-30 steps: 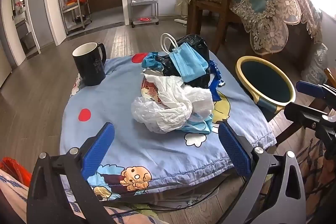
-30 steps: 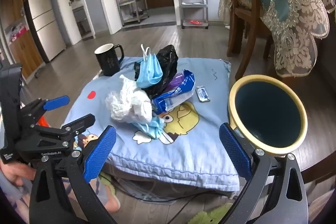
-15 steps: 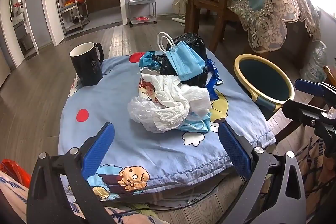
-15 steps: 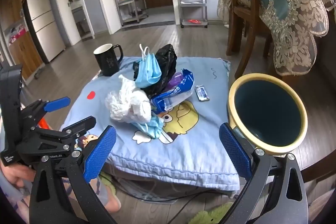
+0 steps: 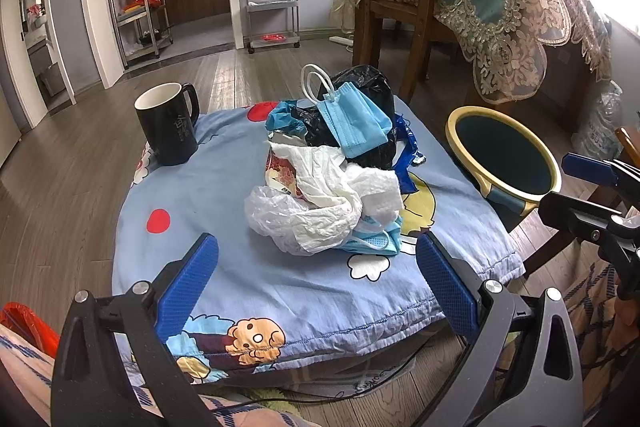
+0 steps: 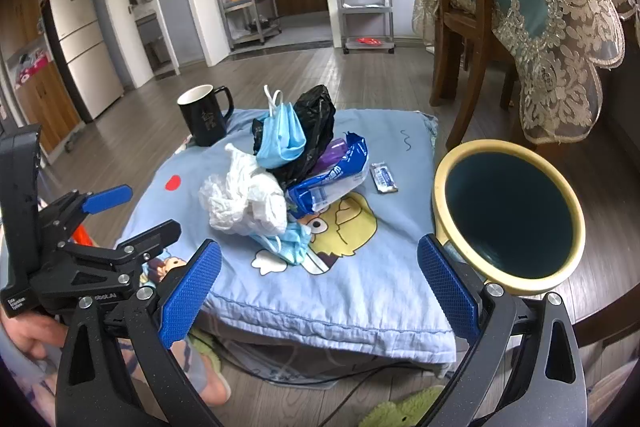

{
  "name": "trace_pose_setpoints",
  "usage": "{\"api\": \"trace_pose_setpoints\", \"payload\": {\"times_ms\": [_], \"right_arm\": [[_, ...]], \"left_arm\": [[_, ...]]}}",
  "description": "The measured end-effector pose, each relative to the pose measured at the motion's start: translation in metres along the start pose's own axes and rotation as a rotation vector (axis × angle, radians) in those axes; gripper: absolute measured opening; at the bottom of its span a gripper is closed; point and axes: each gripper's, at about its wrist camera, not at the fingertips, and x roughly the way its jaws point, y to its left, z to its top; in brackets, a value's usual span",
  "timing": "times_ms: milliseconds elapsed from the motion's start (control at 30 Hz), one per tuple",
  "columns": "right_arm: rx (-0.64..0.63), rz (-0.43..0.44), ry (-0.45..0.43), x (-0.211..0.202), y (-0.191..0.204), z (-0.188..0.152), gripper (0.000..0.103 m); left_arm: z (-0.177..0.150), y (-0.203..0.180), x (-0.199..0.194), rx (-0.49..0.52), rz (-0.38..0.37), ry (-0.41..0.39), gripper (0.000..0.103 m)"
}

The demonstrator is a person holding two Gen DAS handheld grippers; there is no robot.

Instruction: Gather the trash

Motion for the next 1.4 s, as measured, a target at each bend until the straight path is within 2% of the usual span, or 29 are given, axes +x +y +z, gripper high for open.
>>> {"api": "trace_pose_setpoints", "payload": {"times_ms": [1400], "right_arm": [[0.003, -0.002, 0.000, -0.0001, -0.0006, 0.0008, 0.098]], "left_arm": [[0.0008, -0.0013, 0.0008, -0.002, 0.001, -0.002, 0.097]]}}
